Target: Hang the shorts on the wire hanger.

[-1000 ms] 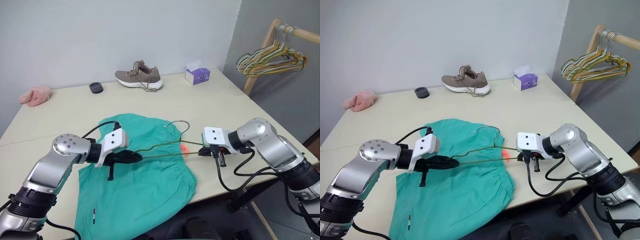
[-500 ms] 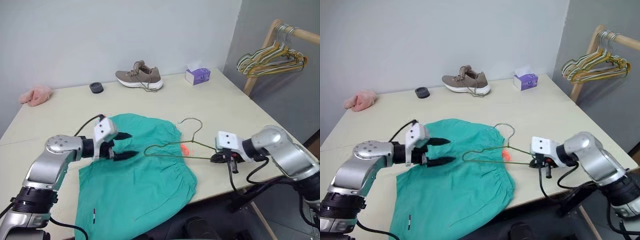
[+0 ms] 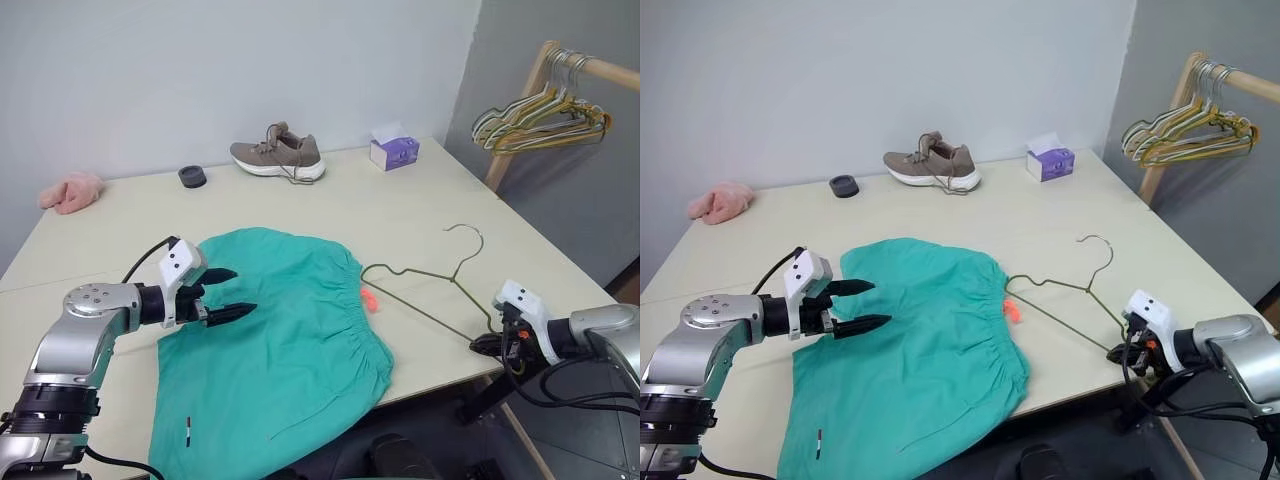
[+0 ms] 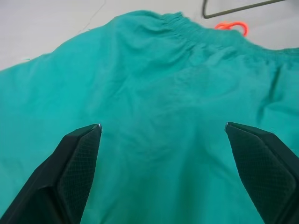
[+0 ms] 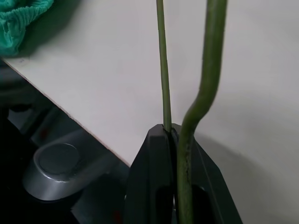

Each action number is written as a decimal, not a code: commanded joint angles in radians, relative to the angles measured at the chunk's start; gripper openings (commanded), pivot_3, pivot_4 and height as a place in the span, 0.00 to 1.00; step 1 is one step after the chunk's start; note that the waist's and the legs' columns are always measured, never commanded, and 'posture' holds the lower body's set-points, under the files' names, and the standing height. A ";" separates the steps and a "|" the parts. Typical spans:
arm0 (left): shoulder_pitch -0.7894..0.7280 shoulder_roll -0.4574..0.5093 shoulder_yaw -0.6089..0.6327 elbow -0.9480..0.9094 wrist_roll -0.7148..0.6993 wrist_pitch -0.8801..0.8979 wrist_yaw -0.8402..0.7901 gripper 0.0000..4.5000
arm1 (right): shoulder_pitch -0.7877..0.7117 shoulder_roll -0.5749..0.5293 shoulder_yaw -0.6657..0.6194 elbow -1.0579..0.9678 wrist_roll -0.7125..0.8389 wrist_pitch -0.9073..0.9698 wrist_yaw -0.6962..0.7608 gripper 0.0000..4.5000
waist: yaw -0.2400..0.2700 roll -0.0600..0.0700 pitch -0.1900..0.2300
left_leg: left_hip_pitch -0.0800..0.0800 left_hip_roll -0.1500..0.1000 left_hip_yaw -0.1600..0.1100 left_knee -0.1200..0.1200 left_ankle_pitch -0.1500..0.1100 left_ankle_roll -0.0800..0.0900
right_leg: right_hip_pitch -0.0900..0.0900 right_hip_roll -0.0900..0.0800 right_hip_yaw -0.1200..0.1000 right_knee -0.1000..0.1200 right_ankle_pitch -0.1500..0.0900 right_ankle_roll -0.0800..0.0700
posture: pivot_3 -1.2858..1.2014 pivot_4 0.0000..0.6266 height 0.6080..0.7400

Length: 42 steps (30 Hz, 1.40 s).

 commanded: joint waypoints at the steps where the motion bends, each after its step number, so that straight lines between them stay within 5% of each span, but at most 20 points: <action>1: 0.000 0.024 0.000 -0.049 -0.024 -0.008 -0.048 0.99 | -0.031 0.017 -0.017 -0.013 0.043 0.050 -0.037 0.00 | -0.003 0.000 0.000 | 0.000 0.000 0.000 0.000 0.000 0.000 | 0.000 0.000 0.000 0.000 0.000 0.000 | 0.38 0.00 1.00; 13: 0.051 0.098 0.015 -0.105 -0.070 0.036 -0.156 0.99 | -0.198 0.037 0.130 0.035 0.142 0.224 -0.026 0.00 | -0.013 0.000 -0.001 | 0.000 0.000 0.000 0.000 0.000 0.000 | 0.000 0.000 0.000 0.000 0.000 0.001 | 0.40 0.00 1.00; 25: 0.019 0.061 0.070 -0.045 -0.093 0.025 -0.076 0.99 | -0.167 0.035 -0.012 0.017 0.271 0.417 -0.115 0.00 | 0.005 0.000 -0.001 | -0.001 0.000 0.000 0.000 0.000 0.000 | 0.000 0.000 0.000 0.000 0.000 0.001 | 0.39 0.00 1.00; 42: 0.034 0.064 0.068 -0.042 -0.083 0.006 -0.072 0.99 | -0.238 0.072 0.094 -0.011 0.360 0.440 -0.142 0.00 | 0.004 0.000 -0.001 | -0.001 0.000 0.000 0.000 0.000 0.000 | -0.001 0.000 0.000 0.000 0.000 0.001 | 0.40 0.00 1.00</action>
